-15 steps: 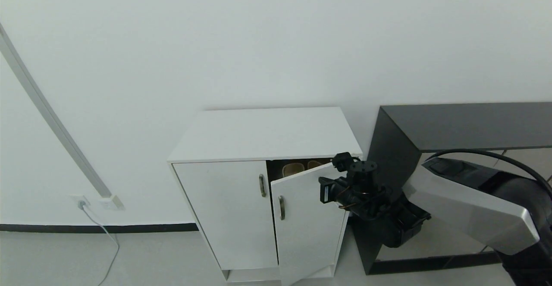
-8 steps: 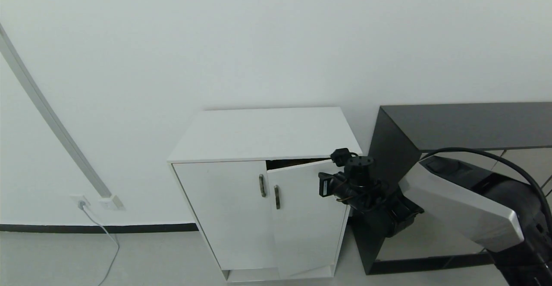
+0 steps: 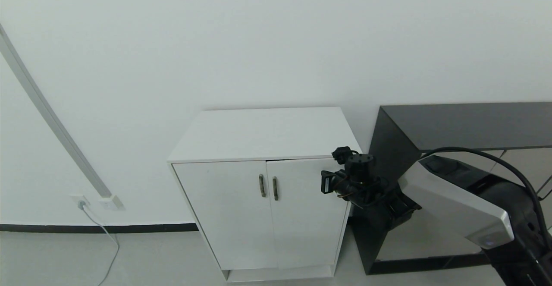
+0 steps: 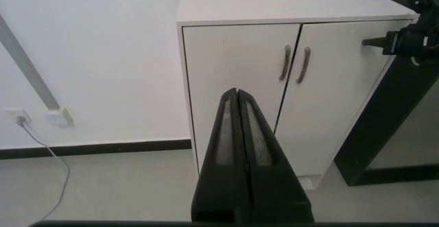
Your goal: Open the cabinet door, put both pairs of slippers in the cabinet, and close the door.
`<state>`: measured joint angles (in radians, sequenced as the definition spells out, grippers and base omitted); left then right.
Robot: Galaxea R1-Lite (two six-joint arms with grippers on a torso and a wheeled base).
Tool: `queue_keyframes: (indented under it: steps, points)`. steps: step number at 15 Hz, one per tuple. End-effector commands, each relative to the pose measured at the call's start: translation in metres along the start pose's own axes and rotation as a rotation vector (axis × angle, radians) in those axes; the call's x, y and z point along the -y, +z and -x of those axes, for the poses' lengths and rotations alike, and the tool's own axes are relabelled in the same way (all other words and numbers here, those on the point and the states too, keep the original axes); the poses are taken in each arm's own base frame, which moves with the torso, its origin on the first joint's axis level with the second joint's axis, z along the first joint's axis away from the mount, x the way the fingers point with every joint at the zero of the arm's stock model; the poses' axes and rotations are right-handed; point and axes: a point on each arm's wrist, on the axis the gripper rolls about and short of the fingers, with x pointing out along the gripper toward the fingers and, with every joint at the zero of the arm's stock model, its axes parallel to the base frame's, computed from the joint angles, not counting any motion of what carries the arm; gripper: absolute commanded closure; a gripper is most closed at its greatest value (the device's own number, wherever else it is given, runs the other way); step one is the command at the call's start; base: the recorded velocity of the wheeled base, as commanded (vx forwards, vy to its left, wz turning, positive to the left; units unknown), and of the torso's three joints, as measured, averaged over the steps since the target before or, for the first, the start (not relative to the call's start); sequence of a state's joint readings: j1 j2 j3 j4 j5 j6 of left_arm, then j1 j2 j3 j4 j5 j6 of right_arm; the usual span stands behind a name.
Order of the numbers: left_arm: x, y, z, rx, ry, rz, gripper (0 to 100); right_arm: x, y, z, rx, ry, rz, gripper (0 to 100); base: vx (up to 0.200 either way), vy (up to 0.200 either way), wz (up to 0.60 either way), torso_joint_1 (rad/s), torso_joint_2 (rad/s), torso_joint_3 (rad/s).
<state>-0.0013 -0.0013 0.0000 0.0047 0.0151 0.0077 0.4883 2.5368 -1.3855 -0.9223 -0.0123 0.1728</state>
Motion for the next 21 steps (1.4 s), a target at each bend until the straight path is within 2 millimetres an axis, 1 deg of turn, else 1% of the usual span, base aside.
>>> queue_keyframes:
  steps: [1,8,11,12,14,15,16,17,18,19,20,21]
  points:
    - [0.000,0.000,0.000,-0.001,0.002,0.000,100,0.000,0.001,-0.003,0.011,0.001,0.001,100,0.000,0.000,0.00,0.000,0.00,0.000]
    - [0.000,0.000,0.000,-0.001,0.002,0.000,100,0.000,0.007,-0.008,0.013,-0.003,0.000,100,0.000,0.000,0.00,0.000,0.00,0.000]
    - [0.000,0.000,0.000,-0.001,0.000,0.000,100,0.001,0.007,-0.007,0.009,-0.007,0.000,100,0.000,0.000,0.00,0.000,0.00,0.000]
    - [0.000,0.000,0.000,-0.001,0.000,0.000,100,-0.002,0.007,-0.003,0.008,-0.008,0.001,100,0.000,0.000,0.00,0.000,0.00,0.000]
    - [0.000,0.000,0.000,-0.001,0.000,0.000,100,-0.015,0.023,0.019,0.042,-0.012,0.006,100,0.000,0.000,0.00,0.000,0.00,0.000]
    - [0.000,0.000,0.000,0.000,0.002,0.000,100,-0.020,0.034,0.034,0.060,-0.019,0.011,100,0.000,0.000,0.00,0.000,0.00,0.000]
    - [0.000,0.000,0.000,-0.001,0.000,0.000,100,-0.021,0.040,0.043,0.067,-0.027,0.020,100,0.000,0.000,0.00,0.000,0.00,0.000]
    - [0.000,0.000,0.000,-0.001,0.000,0.000,100,-0.016,0.060,0.074,0.094,-0.093,0.059,100,0.000,0.000,0.00,0.000,0.00,0.000]
    - [0.000,0.000,0.000,-0.001,0.002,0.000,100,-0.006,0.078,0.096,0.131,-0.157,0.061,100,0.000,0.000,0.00,0.000,0.00,0.000]
    - [0.000,0.000,0.000,-0.001,0.002,0.000,100,0.006,0.090,0.115,0.156,-0.217,0.054,100,0.000,0.000,0.00,0.000,0.00,0.000]
    - [0.000,0.000,0.000,-0.001,0.002,0.000,100,0.025,0.102,0.139,0.182,-0.308,0.040,100,0.000,0.000,0.00,0.000,0.00,0.000]
    - [0.000,0.000,0.000,-0.001,0.002,0.000,100,0.046,0.110,0.165,0.198,-0.417,0.026,100,0.000,0.000,0.00,0.000,0.00,0.000]
